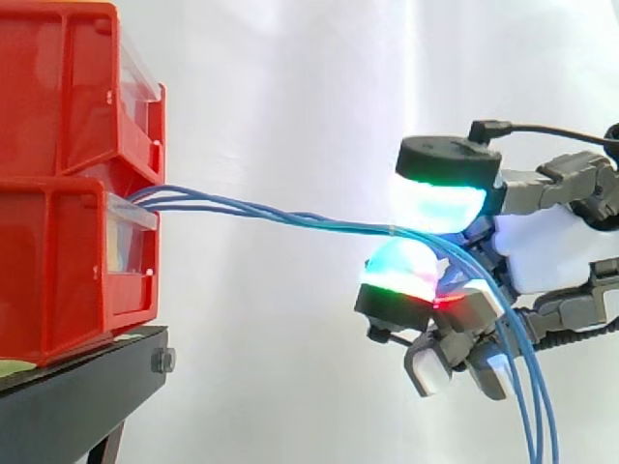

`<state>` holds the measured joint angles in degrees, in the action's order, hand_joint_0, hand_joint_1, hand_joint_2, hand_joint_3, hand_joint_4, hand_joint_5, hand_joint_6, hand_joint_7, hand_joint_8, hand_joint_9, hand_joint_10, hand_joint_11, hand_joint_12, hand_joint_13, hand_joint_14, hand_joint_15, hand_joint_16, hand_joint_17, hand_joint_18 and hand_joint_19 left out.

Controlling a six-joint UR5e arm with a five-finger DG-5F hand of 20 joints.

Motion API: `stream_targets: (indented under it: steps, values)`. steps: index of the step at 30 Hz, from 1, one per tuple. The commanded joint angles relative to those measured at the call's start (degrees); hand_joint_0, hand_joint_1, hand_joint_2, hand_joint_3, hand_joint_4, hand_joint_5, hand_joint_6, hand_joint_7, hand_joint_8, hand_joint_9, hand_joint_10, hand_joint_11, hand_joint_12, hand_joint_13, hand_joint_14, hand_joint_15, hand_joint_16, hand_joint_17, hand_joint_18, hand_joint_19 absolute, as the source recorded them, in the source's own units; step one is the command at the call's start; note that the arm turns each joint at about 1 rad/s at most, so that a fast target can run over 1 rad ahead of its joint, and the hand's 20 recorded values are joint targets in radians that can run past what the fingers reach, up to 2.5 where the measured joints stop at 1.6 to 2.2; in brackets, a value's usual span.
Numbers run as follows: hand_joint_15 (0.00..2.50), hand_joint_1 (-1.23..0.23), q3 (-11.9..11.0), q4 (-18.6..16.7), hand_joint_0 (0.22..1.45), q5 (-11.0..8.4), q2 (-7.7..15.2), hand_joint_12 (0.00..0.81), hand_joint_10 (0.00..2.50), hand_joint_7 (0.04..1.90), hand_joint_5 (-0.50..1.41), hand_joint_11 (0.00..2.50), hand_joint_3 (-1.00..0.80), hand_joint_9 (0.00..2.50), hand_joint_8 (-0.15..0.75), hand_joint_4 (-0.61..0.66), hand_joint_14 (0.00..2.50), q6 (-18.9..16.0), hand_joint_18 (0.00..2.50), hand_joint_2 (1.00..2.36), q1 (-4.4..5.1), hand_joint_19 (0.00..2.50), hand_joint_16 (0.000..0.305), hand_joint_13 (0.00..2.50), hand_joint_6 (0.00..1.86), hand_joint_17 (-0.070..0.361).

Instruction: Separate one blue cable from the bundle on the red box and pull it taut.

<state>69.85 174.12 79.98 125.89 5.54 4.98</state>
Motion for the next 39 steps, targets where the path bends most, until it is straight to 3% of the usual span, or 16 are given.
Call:
stream_targets:
  steps: [1, 7, 10, 16, 21, 29, 32, 34, 35, 39]
  values:
    - [0.57, -0.74, -0.24, -0.01, 0.6, -0.09, 0.05, 0.413, 0.02, 1.08, -0.14, 1.04, -0.18, 1.13, 0.404, 0.17, 0.01, 0.0, 1.05, 1.02, -0.06, 0.71, 0.052, 0.94, 0.87, 0.118]
    - [0.58, -0.83, -3.4, 0.87, 0.63, -0.35, 0.05, 0.411, 0.02, 1.15, -0.15, 1.13, -0.05, 1.14, 0.393, 0.03, 0.01, 0.35, 1.07, 1.02, -0.06, 0.71, 0.052, 0.95, 0.89, 0.117]
    - [0.58, -0.88, -3.4, 1.66, 0.65, -0.35, 0.05, 0.398, 0.02, 1.19, -0.17, 1.14, 0.0, 1.08, 0.363, -0.04, 0.02, 0.35, 1.05, 1.03, -0.06, 0.71, 0.05, 0.93, 0.91, 0.112]
    - [0.58, -0.92, -3.4, 2.54, 0.74, -0.79, 0.05, 0.39, 0.02, 1.06, -0.2, 1.11, -0.18, 0.99, 0.338, 0.07, 0.02, 0.44, 0.97, 1.02, 0.11, 0.69, 0.047, 0.88, 0.91, 0.106]
    - [0.57, -0.9, -3.4, 2.54, 0.68, -1.15, -0.03, 0.384, 0.02, 1.0, -0.2, 1.1, -0.5, 0.98, 0.343, 0.15, 0.02, 0.09, 0.97, 1.0, 0.38, 0.68, 0.047, 0.88, 0.89, 0.105]
    - [0.58, -0.7, -3.4, 2.54, 0.55, -1.76, 0.05, 0.404, 0.02, 1.1, -0.15, 1.05, -0.5, 1.12, 0.386, 0.18, 0.01, -1.5, 1.02, 1.0, 0.82, 0.75, 0.05, 0.93, 0.85, 0.113]
    - [0.59, -0.65, -3.4, 2.46, 0.53, -2.9, 0.05, 0.41, 0.02, 1.08, -0.15, 1.04, -0.5, 1.13, 0.395, 0.19, 0.02, -1.5, 1.04, 1.0, 0.99, 0.75, 0.052, 0.94, 0.84, 0.116]
    - [0.58, -0.65, -3.31, 2.02, 0.53, -4.66, 0.14, 0.411, 0.02, 1.09, -0.14, 1.04, -0.5, 1.13, 0.392, 0.19, 0.01, -2.11, 1.04, 1.0, 1.08, 0.75, 0.052, 0.95, 0.83, 0.118]
    - [0.59, -0.65, -3.31, 1.05, 0.53, -6.59, 0.41, 0.413, 0.02, 1.08, -0.14, 1.04, -0.5, 1.13, 0.394, 0.19, 0.01, -2.81, 1.04, 1.0, 1.26, 0.75, 0.052, 0.95, 0.83, 0.117]
    - [0.59, -0.73, -3.31, -2.47, 0.59, -11.08, 0.49, 0.402, 0.02, 1.11, -0.15, 1.04, -0.47, 1.12, 0.381, 0.18, 0.02, -2.46, 1.03, 1.0, 2.14, 0.76, 0.05, 0.94, 0.82, 0.112]
